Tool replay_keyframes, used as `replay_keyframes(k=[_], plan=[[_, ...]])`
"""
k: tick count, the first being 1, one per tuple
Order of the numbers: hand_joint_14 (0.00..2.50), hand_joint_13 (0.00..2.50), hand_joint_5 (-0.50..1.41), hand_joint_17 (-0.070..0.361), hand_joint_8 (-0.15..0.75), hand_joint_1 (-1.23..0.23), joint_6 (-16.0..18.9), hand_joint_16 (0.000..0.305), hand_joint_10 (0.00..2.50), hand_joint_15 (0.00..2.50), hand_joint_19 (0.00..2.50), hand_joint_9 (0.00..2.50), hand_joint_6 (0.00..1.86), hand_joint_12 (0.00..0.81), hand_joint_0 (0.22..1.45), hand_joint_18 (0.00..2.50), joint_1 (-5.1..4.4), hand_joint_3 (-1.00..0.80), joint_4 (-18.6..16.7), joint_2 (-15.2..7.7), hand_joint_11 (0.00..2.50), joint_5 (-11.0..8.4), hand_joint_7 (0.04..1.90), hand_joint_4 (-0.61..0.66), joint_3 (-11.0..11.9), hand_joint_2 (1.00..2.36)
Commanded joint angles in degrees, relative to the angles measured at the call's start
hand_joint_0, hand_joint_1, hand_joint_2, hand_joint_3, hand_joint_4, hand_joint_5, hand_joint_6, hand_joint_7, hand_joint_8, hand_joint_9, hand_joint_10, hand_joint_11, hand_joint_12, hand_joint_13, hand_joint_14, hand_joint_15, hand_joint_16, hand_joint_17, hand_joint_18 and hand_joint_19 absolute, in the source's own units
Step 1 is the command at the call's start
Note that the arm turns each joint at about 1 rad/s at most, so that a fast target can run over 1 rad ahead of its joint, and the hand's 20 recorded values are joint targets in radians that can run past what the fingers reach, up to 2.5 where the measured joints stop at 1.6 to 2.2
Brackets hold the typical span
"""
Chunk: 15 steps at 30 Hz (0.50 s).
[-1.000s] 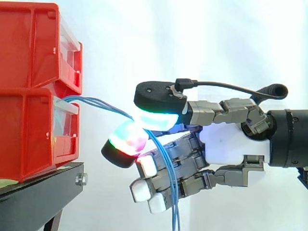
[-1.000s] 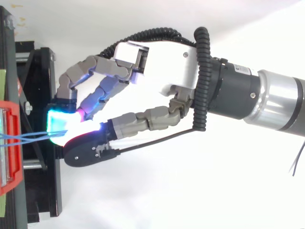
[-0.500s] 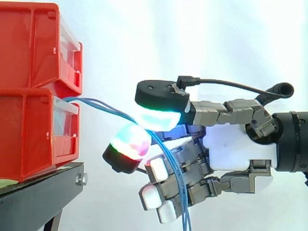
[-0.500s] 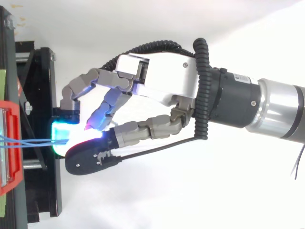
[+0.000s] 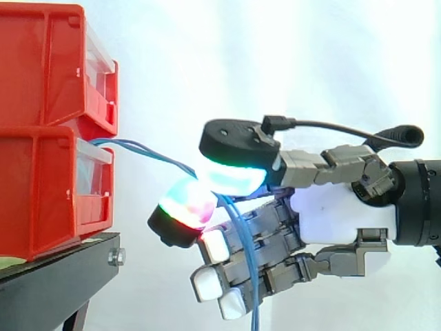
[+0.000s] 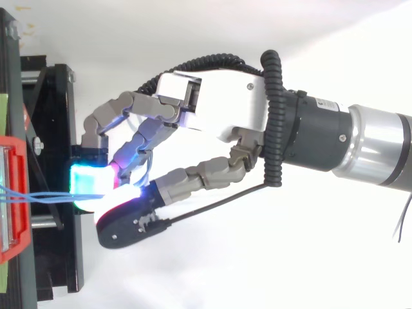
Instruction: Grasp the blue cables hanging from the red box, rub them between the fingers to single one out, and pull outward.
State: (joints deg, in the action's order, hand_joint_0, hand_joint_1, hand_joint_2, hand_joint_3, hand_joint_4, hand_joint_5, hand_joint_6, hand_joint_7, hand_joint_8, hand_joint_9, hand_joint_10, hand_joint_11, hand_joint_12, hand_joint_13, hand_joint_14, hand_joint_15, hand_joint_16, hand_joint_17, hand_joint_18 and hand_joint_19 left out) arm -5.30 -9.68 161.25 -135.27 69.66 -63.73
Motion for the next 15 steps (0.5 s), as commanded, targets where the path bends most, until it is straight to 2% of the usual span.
replay_keyframes(k=[1, 7, 15], plan=[[0.02, 0.86, -0.17, 0.119, 0.251, -0.91, 0.0, 0.053, 0.02, 0.55, 0.54, 0.95, 0.92, 0.369, 0.69, 0.72, 0.02, -0.47, 0.5, 0.0, 0.74, 0.21, 0.89, 0.01, 0.0, 1.0], [0.02, 0.89, -0.17, 0.121, 0.273, -0.81, 0.0, 0.054, 0.02, 0.57, 0.56, 1.0, 0.91, 0.374, 0.58, 0.73, -0.07, -0.5, 0.5, 0.0, 0.74, 0.12, 0.89, 0.04, 0.4, 1.0], [0.02, 0.92, -0.16, 0.128, 0.287, -0.66, 0.0, 0.057, 0.02, 0.58, 0.58, 1.03, 0.9, 0.39, 0.53, 0.75, -0.07, -0.5, 0.5, 0.0, 0.74, 0.21, 0.9, 0.06, 0.4, 1.0]])
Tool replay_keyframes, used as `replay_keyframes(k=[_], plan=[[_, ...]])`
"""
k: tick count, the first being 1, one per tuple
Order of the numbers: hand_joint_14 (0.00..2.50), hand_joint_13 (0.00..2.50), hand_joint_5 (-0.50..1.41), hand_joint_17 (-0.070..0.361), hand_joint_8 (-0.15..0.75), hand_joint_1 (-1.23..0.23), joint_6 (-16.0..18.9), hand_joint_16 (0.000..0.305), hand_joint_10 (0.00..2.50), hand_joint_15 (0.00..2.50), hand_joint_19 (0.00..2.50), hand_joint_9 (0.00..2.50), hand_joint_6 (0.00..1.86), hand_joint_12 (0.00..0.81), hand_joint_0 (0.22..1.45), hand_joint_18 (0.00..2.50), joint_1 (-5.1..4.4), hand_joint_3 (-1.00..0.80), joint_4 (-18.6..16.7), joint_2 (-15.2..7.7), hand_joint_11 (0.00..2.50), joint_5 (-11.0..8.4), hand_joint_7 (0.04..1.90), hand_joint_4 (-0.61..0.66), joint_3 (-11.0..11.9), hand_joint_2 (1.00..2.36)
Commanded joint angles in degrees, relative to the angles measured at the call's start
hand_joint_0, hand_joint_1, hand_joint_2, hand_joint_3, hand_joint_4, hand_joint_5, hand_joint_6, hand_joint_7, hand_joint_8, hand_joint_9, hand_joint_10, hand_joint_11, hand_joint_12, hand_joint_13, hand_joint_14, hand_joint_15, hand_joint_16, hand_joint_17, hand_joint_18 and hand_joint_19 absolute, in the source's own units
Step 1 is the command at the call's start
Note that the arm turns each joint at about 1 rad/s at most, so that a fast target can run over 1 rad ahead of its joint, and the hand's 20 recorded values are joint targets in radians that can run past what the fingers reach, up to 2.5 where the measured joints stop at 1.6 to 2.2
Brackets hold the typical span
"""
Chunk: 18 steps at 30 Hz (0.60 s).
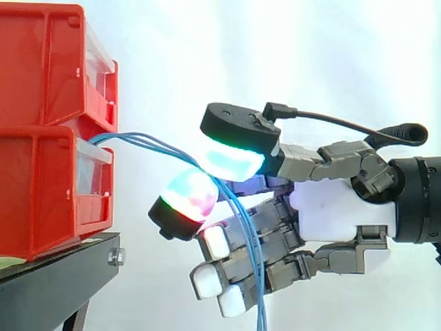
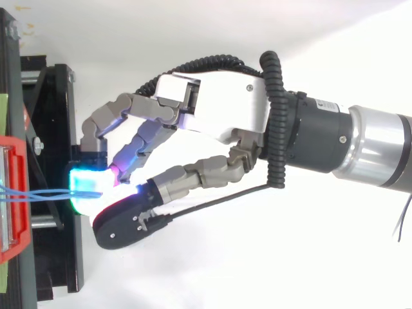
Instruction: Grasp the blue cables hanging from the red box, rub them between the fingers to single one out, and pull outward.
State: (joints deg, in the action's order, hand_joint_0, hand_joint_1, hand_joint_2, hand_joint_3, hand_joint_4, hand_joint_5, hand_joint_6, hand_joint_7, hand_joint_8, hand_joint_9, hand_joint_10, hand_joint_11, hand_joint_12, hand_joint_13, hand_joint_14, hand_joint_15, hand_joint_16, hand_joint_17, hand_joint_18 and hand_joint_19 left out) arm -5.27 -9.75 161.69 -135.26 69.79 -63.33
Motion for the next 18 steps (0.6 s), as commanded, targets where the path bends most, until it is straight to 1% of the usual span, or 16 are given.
replay_keyframes(k=[1, 4, 11, 12, 13, 14, 15, 16, 17, 18], plan=[[0.02, 0.92, -0.16, 0.129, 0.291, -0.64, 0.0, 0.057, 0.02, 0.58, 0.58, 1.03, 0.89, 0.393, 0.53, 0.76, 0.0, -0.5, 0.0, 0.0, 0.74, -0.01, 0.91, 0.06, 0.0, 1.0], [0.02, 0.93, -0.16, 0.131, 0.294, -0.61, 0.0, 0.058, 0.02, 0.57, 0.58, 1.04, 0.89, 0.401, 0.52, 0.76, 0.0, -0.5, 0.0, 0.0, 0.73, 0.08, 0.91, 0.07, 0.0, 1.0], [0.02, 0.93, -0.16, 0.134, 0.297, -0.6, 0.0, 0.06, 0.02, 0.58, 0.58, 1.04, 0.88, 0.405, 0.51, 0.76, 0.0, -0.5, 0.0, 0.0, 0.74, 0.08, 0.91, 0.08, 0.0, 1.0], [0.02, 0.93, -0.16, 0.132, 0.296, -0.6, 0.0, 0.059, 0.02, 0.58, 0.59, 1.04, 0.88, 0.403, 0.52, 0.75, 0.0, -0.5, 0.0, 0.0, 0.73, 0.08, 0.91, 0.07, 0.0, 1.0], [0.02, 0.92, -0.16, 0.128, 0.29, -0.62, 0.0, 0.057, 0.02, 0.58, 0.6, 1.04, 0.88, 0.396, 0.56, 0.74, 0.0, -0.46, 0.0, 0.0, 0.73, 0.08, 0.93, 0.06, 0.0, 1.0], [0.02, 0.92, -0.15, 0.126, 0.285, -0.64, 0.0, 0.056, 0.02, 0.59, 0.6, 1.03, 0.88, 0.381, 0.59, 0.73, 0.0, -0.38, 0.0, 0.0, 0.74, 0.08, 0.96, 0.05, 0.0, 1.01], [0.02, 0.92, -0.15, 0.125, 0.287, -0.65, 0.0, 0.056, 0.02, 0.59, 0.6, 1.03, 0.88, 0.383, 0.59, 0.73, 0.0, -0.37, 0.0, 0.0, 0.74, 0.08, 0.96, 0.05, 0.0, 1.01], [0.02, 0.92, -0.15, 0.125, 0.288, -0.68, 0.0, 0.055, 0.02, 0.59, 0.6, 1.04, 0.89, 0.383, 0.6, 0.73, 0.0, -0.3, 0.0, 0.0, 0.74, 0.08, 0.96, 0.04, 0.0, 1.01], [0.02, 0.92, -0.15, 0.125, 0.288, -0.68, 0.0, 0.055, 0.02, 0.59, 0.6, 1.04, 0.89, 0.386, 0.6, 0.73, 0.0, -0.29, 0.0, 0.0, 0.75, 0.08, 0.95, 0.03, 0.0, 1.01], [0.02, 0.93, -0.15, 0.129, 0.294, -0.71, 0.0, 0.057, 0.02, 0.58, 0.58, 1.04, 0.89, 0.394, 0.6, 0.75, 0.0, -0.24, 0.0, 0.0, 0.74, 0.08, 0.94, 0.03, 0.0, 1.01]])
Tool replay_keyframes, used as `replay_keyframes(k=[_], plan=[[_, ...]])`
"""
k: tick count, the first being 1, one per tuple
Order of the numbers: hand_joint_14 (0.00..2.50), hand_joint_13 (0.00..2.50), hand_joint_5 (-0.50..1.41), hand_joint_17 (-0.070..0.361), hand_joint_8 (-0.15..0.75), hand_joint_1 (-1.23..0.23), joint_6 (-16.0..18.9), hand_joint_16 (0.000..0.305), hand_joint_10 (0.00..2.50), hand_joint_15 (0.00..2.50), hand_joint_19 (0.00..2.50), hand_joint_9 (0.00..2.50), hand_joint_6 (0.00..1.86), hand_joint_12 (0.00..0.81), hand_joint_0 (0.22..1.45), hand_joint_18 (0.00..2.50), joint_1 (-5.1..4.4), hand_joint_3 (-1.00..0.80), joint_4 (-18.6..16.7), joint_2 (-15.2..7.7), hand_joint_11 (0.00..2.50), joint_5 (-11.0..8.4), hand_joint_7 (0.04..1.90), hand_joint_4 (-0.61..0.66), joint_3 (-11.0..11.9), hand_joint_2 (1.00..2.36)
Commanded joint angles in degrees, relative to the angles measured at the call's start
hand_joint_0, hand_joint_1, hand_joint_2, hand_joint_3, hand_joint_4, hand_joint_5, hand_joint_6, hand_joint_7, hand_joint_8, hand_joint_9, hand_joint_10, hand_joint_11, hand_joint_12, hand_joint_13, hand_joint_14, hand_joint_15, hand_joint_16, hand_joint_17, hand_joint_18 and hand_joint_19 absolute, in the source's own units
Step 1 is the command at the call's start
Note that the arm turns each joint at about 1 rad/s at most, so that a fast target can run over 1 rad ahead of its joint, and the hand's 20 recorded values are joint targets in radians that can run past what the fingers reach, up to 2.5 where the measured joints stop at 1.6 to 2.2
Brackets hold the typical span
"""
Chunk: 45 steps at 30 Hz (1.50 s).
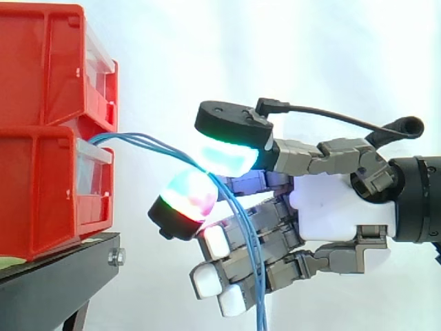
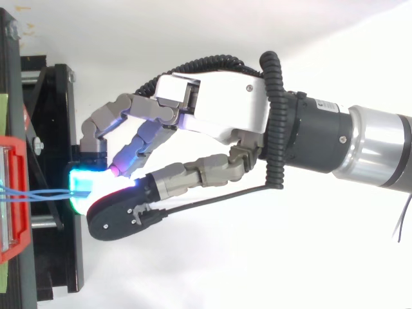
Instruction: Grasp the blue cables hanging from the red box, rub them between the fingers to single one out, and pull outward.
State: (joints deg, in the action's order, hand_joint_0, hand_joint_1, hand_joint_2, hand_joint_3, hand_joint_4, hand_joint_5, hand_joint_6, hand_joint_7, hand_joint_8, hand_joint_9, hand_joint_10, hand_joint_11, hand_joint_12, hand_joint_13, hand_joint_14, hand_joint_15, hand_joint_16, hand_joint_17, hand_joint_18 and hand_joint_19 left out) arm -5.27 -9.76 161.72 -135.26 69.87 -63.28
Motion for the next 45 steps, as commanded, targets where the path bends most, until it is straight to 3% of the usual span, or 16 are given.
replay_keyframes(k=[1, 6, 10, 12, 18, 21, 28, 37, 45], plan=[[0.02, 0.94, -0.15, 0.132, 0.296, -0.74, 0.0, 0.059, 0.02, 0.57, 0.57, 1.04, 0.89, 0.4, 0.61, 0.77, 0.09, -0.19, 0.0, 0.0, 0.74, 0.0, 0.96, 0.02, 0.0, 1.02], [0.02, 0.9, -0.16, 0.122, 0.266, -0.82, 0.0, 0.054, 0.02, 0.58, 0.58, 0.98, 0.91, 0.375, 0.64, 0.74, 0.0, -0.13, 0.0, 0.0, 0.74, 0.0, 0.96, -0.08, 0.0, 1.02], [0.02, 0.88, -0.17, 0.116, 0.244, -0.93, 0.0, 0.052, 0.02, 0.55, 0.53, 0.95, 0.91, 0.359, 0.74, 0.74, 0.0, -0.27, 0.0, 0.0, 0.72, 0.0, 1.02, -0.2, 0.0, 1.02], [0.02, 0.88, -0.17, 0.115, 0.241, -0.94, 0.0, 0.051, 0.02, 0.54, 0.52, 0.95, 0.92, 0.356, 0.78, 0.75, 0.0, -0.32, 0.0, 0.0, 0.71, 0.0, 1.1, -0.21, 0.0, 1.01], [0.02, 0.88, -0.17, 0.113, 0.232, -0.92, 0.0, 0.05, 0.02, 0.53, 0.52, 0.95, 0.92, 0.356, 0.8, 0.75, 0.09, -0.42, 0.0, 0.0, 0.71, 0.0, 1.04, -0.24, 0.0, 1.01], [0.02, 0.88, -0.18, 0.113, 0.232, -0.92, 0.0, 0.05, 0.02, 0.54, 0.52, 0.95, 0.93, 0.352, 0.8, 0.76, 0.0, -0.44, 0.0, 0.0, 0.71, 0.0, 1.01, -0.22, 0.0, 1.0], [0.02, 0.9, -0.16, 0.113, 0.243, -0.91, 0.0, 0.05, 0.02, 0.55, 0.52, 0.98, 0.9, 0.353, 0.72, 0.77, 0.0, -0.5, 0.0, 0.0, 0.72, -0.18, 0.91, -0.05, 0.1, 1.0], [0.02, 0.93, -0.15, 0.121, 0.264, -0.8, 0.0, 0.054, 0.02, 0.58, 0.57, 1.02, 0.89, 0.375, 0.55, 0.78, 0.09, -0.5, 0.0, 0.0, 0.73, -0.09, 0.92, 0.01, 0.0, 1.0], [0.02, 0.94, -0.16, 0.13, 0.28, -0.74, 0.0, 0.058, 0.02, 0.59, 0.58, 1.03, 0.86, 0.392, 0.5, 0.79, 0.09, -0.5, 0.0, -0.1, 0.72, 0.0, 0.87, 0.05, 0.0, 1.0]])
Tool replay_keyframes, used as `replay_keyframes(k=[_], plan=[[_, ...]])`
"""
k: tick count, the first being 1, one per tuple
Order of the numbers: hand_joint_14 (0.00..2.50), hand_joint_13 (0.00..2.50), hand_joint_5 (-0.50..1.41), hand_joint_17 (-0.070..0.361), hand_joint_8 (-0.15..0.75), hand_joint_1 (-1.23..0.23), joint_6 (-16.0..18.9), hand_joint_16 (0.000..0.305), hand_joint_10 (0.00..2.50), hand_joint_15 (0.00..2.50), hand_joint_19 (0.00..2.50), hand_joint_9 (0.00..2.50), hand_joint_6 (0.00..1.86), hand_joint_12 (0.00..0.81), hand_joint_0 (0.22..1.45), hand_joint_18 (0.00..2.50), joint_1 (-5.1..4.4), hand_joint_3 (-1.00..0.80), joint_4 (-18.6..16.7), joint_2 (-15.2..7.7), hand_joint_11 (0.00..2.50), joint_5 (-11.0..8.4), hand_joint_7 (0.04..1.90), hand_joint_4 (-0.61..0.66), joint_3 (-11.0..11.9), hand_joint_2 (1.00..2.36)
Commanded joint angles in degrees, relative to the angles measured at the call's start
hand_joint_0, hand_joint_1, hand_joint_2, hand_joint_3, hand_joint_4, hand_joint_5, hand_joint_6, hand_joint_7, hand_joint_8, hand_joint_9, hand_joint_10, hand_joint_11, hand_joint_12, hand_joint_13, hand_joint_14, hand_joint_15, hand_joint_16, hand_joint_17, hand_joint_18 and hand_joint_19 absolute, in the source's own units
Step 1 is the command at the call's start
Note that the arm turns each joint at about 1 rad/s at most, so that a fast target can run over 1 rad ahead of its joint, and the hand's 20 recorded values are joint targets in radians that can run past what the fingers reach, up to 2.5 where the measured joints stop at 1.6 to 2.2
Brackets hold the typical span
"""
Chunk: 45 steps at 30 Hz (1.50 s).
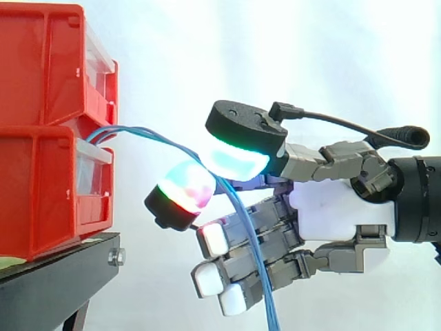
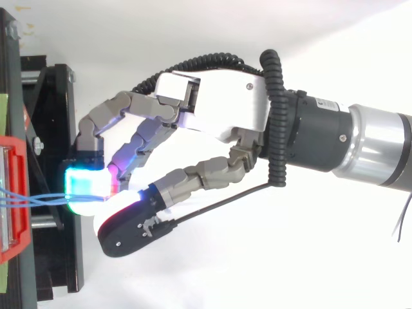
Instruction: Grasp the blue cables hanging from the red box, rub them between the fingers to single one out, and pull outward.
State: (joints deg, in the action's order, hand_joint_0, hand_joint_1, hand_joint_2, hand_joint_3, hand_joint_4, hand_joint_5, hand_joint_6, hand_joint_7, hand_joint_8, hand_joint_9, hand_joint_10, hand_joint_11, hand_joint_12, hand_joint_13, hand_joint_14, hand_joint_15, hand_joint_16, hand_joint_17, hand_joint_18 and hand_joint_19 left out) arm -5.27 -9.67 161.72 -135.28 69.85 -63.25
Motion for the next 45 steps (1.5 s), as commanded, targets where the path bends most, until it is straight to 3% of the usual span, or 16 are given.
replay_keyframes(k=[1, 6, 9, 12, 18, 21, 24, 32, 39, 45], plan=[[0.02, 0.95, -0.16, 0.132, 0.283, -0.73, 0.0, 0.059, 0.02, 0.59, 0.58, 1.03, 0.86, 0.391, 0.49, 0.8, 0.0, -0.5, 0.0, 0.0, 0.72, 0.02, 0.86, 0.05, 0.0, 1.0], [0.02, 0.95, -0.16, 0.131, 0.286, -0.7, 0.0, 0.058, 0.02, 0.58, 0.59, 1.04, 0.85, 0.397, 0.5, 0.79, 0.0, -0.5, 0.1, 0.0, 0.72, 0.2, 0.86, 0.04, 0.0, 1.0], [0.02, 0.94, -0.15, 0.123, 0.273, -0.63, 0.0, 0.055, 0.02, 0.59, 0.61, 1.04, 0.85, 0.38, 0.56, 0.76, 0.09, -0.5, 0.1, 0.0, 0.72, 0.2, 0.9, 0.03, 0.0, 1.0], [0.02, 0.95, -0.15, 0.121, 0.271, -0.6, 0.0, 0.054, 0.02, 0.59, 0.61, 1.06, 0.86, 0.375, 0.6, 0.76, 0.09, -0.36, 0.2, 0.0, 0.74, 0.2, 0.95, 0.0, 0.1, 1.01], [0.02, 0.97, -0.15, 0.136, 0.306, -0.68, 0.0, 0.061, 0.02, 0.58, 0.57, 1.07, 0.9, 0.41, 0.59, 0.82, 0.09, -0.14, 1.7, 0.0, 0.74, 0.2, 0.91, 0.02, 0.0, 1.01], [0.02, 0.94, -0.16, 0.128, 0.284, -0.79, 0.3, 0.057, 0.02, 0.58, 0.57, 1.01, 0.91, 0.388, 0.62, 0.79, 0.18, -0.11, 6.0, 0.0, 0.75, 0.64, 0.92, 0.02, 0.0, 1.02], [0.03, 0.91, -0.17, 0.121, 0.269, -0.86, 0.4, 0.054, 0.02, 0.57, 0.57, 0.98, 0.91, 0.372, 0.66, 0.76, 0.26, -0.15, 9.6, 0.0, 0.76, 2.22, 0.94, -0.04, 0.0, 1.02], [0.02, 0.9, -0.17, 0.118, 0.249, -0.91, 0.4, 0.052, 0.02, 0.55, 0.53, 0.98, 0.91, 0.364, 0.75, 0.77, 0.26, -0.31, 10.5, 0.0, 0.74, 3.36, 1.14, -0.12, 0.0, 1.01], [0.02, 0.91, -0.16, 0.117, 0.257, -0.82, 0.5, 0.052, 0.03, 0.57, 0.57, 1.02, 0.93, 0.361, 0.68, 0.78, 0.0, -0.35, 10.5, 0.0, 0.75, 3.36, 1.04, -0.03, 0.1, 1.01], [0.02, 0.94, -0.15, 0.119, 0.261, -0.72, 0.9, 0.053, 0.02, 0.6, 0.6, 1.04, 0.91, 0.373, 0.58, 0.77, 0.0, -0.5, 10.5, 0.0, 0.74, 3.36, 0.93, 0.02, 0.0, 1.0]])
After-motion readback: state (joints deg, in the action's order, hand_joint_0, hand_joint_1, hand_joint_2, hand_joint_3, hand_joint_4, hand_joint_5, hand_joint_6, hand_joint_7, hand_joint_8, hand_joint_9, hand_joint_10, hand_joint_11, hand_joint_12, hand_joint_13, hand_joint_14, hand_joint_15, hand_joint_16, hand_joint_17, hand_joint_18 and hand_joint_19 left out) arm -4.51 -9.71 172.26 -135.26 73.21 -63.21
